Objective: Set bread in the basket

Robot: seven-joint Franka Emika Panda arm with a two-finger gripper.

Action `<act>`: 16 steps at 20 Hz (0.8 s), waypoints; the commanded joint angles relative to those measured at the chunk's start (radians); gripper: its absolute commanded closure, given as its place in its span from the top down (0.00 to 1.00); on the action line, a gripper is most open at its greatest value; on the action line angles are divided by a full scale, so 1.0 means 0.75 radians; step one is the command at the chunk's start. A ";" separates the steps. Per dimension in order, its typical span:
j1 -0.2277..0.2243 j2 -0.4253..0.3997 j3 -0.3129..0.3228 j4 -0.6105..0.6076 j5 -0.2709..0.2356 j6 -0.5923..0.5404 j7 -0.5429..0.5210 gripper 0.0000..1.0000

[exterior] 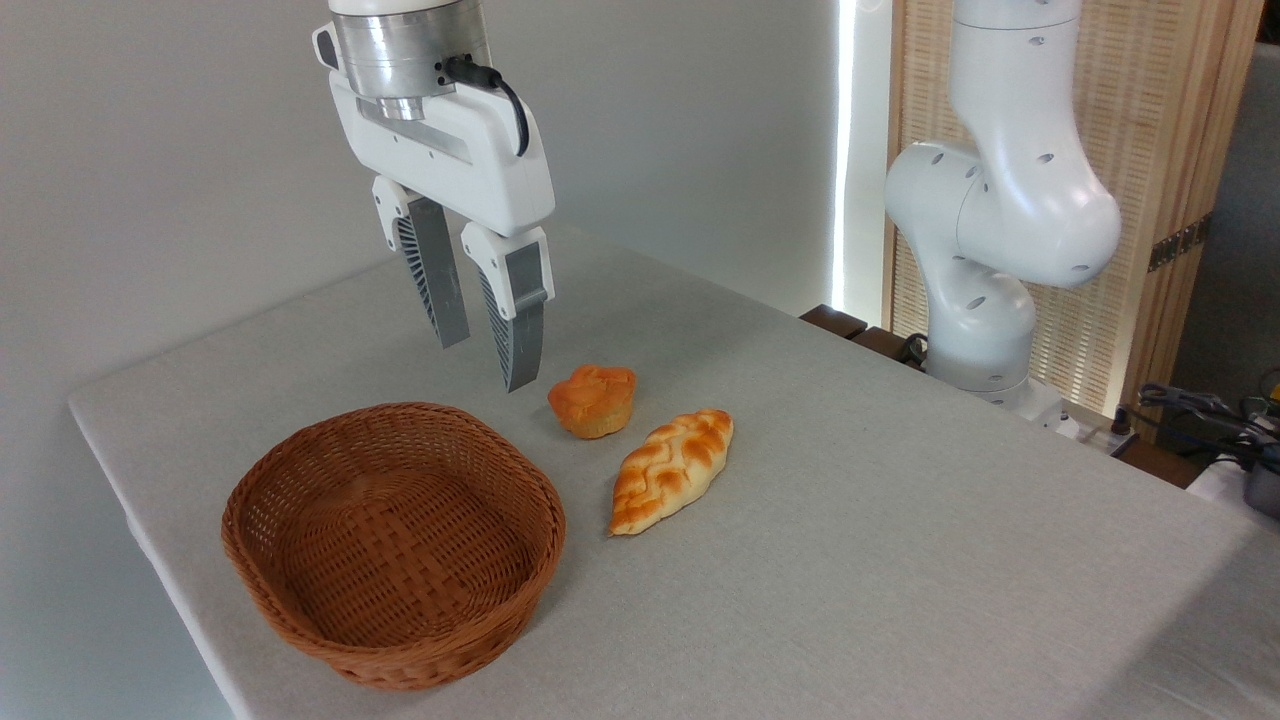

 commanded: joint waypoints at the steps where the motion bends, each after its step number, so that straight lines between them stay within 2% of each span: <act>1: -0.012 0.004 -0.016 0.014 0.016 -0.034 -0.019 1.00; 11: -0.014 0.006 -0.014 0.012 0.016 -0.034 -0.017 1.00; 16: -0.014 -0.066 -0.012 -0.110 0.004 0.031 -0.017 1.00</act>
